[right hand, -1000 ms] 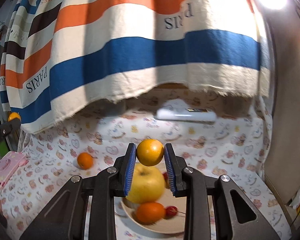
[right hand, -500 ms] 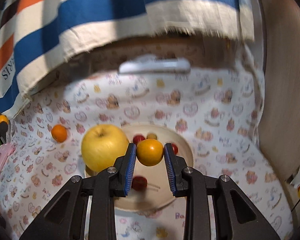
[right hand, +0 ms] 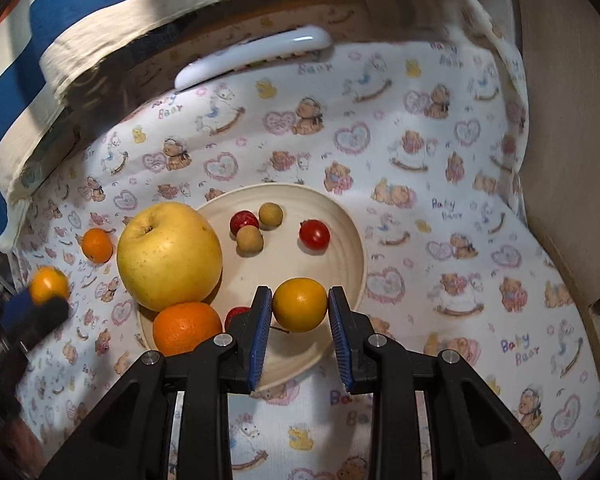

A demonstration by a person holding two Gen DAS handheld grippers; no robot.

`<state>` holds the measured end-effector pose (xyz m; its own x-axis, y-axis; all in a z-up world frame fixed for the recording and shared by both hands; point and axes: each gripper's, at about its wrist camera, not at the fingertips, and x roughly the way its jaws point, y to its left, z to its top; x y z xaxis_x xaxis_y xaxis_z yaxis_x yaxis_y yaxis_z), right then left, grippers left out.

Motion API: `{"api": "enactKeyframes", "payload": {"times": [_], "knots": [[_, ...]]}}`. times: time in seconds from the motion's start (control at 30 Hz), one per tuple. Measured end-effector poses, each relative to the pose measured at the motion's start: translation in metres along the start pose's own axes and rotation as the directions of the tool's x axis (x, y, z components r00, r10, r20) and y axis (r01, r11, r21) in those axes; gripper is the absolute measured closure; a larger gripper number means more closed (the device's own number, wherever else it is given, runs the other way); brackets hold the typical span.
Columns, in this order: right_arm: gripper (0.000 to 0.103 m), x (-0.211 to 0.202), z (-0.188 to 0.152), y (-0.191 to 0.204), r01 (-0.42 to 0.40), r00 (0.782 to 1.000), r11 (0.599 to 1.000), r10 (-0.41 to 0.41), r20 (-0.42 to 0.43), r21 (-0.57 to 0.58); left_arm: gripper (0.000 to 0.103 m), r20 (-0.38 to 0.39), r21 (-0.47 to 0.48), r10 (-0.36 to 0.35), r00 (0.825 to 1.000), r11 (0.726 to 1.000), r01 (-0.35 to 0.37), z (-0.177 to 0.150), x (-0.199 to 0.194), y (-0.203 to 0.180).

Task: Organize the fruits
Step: 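Carry the small orange and yellow-orange fruit over the cream plate with both tools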

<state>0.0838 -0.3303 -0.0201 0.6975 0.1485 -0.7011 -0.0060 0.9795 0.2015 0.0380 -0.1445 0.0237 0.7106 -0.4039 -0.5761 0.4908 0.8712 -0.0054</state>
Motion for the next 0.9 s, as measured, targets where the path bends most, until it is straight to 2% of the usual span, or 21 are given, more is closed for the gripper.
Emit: {"api": "enactKeyframes", "payload": {"times": [0.2, 0.33, 0.57, 0.6, 0.63, 0.67, 0.9], "knots": [[0.073, 0.003, -0.003, -0.004, -0.002, 0.999, 0.999, 0.004, -0.036, 0.04, 0.076, -0.053, 0.06, -0.021, 0.998, 0.998, 0.024, -0.001, 0.019, -0.027], [0.073, 0.001, -0.003, -0.008, -0.04, 0.998, 0.996, 0.044, -0.053, 0.082, 0.076, -0.079, 0.07, -0.021, 0.997, 0.997, 0.027, -0.003, 0.03, -0.034], [0.072, 0.002, -0.004, -0.003, -0.061, 0.995, 0.995, 0.067, -0.072, 0.076, 0.076, -0.121, 0.086, -0.018, 0.992, 0.996, 0.028, -0.006, 0.046, -0.04], [0.067, 0.002, -0.004, -0.003, -0.063, 0.995, 0.995, 0.069, -0.072, 0.077, 0.076, -0.125, 0.085, -0.016, 0.992, 0.996, 0.027, -0.006, 0.048, -0.04], [0.057, 0.001, -0.004, -0.003, -0.062, 0.995, 0.995, 0.067, -0.067, 0.078, 0.076, -0.128, 0.084, -0.016, 0.992, 0.996, 0.027, -0.006, 0.05, -0.041], [0.053, -0.001, -0.003, -0.003, -0.058, 0.996, 0.995, 0.062, -0.057, 0.076, 0.076, -0.129, 0.084, -0.015, 0.991, 0.996, 0.026, -0.006, 0.051, -0.041], [0.052, -0.012, 0.0, -0.001, -0.041, 0.999, 0.998, 0.041, -0.005, 0.057, 0.076, -0.124, 0.112, 0.001, 0.992, 0.994, 0.013, -0.008, 0.051, -0.042]]}}
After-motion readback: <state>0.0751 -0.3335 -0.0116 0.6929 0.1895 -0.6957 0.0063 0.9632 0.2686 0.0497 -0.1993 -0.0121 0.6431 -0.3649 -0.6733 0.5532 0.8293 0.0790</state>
